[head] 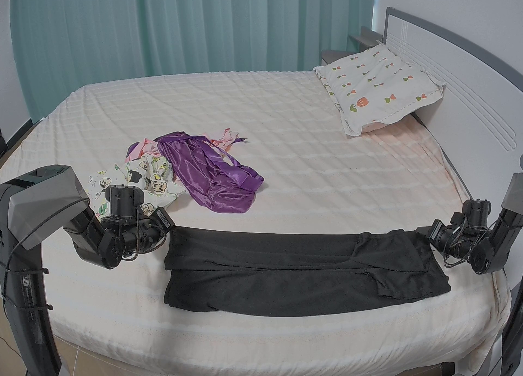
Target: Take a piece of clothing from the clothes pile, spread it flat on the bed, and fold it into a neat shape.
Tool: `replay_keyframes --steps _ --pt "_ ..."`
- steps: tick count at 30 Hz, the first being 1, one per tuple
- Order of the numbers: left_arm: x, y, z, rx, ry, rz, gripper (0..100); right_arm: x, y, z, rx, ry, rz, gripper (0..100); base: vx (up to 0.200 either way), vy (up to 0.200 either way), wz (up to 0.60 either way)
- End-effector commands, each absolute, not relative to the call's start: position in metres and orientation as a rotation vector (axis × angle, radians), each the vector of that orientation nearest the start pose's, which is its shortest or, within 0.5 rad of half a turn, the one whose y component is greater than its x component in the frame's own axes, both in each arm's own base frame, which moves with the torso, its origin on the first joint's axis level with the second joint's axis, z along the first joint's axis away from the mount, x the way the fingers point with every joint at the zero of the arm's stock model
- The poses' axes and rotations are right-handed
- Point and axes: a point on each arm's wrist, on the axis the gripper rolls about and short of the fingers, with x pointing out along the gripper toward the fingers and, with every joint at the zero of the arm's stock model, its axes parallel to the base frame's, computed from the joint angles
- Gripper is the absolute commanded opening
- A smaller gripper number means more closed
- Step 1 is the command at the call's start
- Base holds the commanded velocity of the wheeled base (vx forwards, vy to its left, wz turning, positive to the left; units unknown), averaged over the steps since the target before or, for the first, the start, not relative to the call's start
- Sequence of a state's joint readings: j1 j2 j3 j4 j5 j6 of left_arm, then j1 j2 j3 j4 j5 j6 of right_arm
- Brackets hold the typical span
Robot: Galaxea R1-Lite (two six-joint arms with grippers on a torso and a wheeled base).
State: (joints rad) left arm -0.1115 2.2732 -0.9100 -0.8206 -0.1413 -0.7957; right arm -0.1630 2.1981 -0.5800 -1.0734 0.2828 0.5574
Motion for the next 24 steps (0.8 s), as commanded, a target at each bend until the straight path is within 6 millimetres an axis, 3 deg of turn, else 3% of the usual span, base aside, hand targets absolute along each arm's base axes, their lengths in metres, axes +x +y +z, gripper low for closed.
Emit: replay_keyframes --steps 1,24 --pt "0.388 -0.047 0.021 -0.779 0.613 -0.016 0 0.331 -0.051 0.012 0.666 0.539 -0.041 0 0.000 0.000 0.00" --pt "0.385 -0.046 0.017 -0.772 0.614 0.022 0 0.348 -0.070 0.016 0.761 0.460 -0.092 0 0.000 0.000 0.00"
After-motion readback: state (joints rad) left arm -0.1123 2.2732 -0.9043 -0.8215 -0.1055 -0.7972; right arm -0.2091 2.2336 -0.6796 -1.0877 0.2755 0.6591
